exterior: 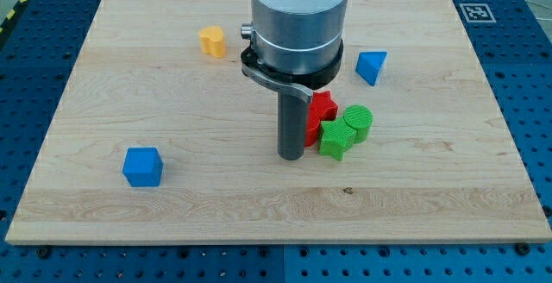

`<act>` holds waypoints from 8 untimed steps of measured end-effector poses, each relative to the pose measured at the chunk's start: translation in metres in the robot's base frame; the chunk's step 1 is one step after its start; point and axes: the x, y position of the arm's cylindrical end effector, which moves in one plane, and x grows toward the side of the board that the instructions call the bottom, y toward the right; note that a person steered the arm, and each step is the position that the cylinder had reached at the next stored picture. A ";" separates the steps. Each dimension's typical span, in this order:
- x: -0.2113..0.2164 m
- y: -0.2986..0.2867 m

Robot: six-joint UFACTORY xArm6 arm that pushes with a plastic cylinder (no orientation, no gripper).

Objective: Move the arm to the bottom right corner

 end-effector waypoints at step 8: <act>0.055 0.184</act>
